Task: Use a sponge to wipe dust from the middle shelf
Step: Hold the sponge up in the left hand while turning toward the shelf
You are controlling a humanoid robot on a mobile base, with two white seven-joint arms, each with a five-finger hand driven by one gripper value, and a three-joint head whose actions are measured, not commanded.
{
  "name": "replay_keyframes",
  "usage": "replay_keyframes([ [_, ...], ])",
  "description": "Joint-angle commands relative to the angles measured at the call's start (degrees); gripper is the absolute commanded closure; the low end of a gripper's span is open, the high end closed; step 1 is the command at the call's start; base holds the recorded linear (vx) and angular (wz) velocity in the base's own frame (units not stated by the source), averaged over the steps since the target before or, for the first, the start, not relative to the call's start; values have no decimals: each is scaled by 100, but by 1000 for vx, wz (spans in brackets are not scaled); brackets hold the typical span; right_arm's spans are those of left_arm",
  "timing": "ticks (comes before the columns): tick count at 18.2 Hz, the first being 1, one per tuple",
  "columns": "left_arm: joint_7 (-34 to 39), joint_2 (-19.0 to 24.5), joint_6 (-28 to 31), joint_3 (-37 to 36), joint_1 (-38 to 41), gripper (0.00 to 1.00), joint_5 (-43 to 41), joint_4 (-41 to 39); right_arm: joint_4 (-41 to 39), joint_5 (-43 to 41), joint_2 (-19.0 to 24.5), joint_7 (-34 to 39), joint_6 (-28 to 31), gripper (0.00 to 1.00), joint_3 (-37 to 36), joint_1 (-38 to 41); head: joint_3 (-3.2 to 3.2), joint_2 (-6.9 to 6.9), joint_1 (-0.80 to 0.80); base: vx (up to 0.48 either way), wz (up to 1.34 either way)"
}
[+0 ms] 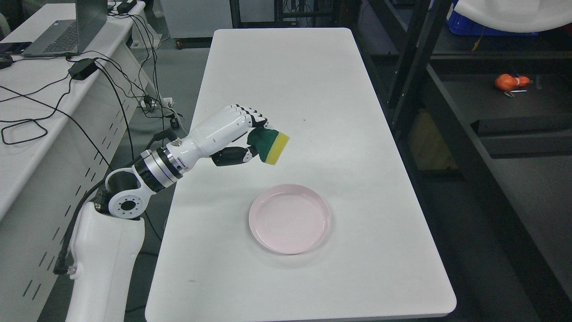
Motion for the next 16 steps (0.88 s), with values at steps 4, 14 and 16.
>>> replay_keyframes([
  [4,8,-497,3,999,-43,100,363,-826,-100,0,-100,5,416,0,0,-8,0,0,0,-4,1],
  [14,17,-497,3,1078,71,100,354,-826,-100,0,-100,5,416,0,0,1,0,0,0,-105,-20],
  [16,17,-497,3,1061,80,100,345,-826,-100,0,-100,5,425,0,0,1,0,0,0,-216,-142],
])
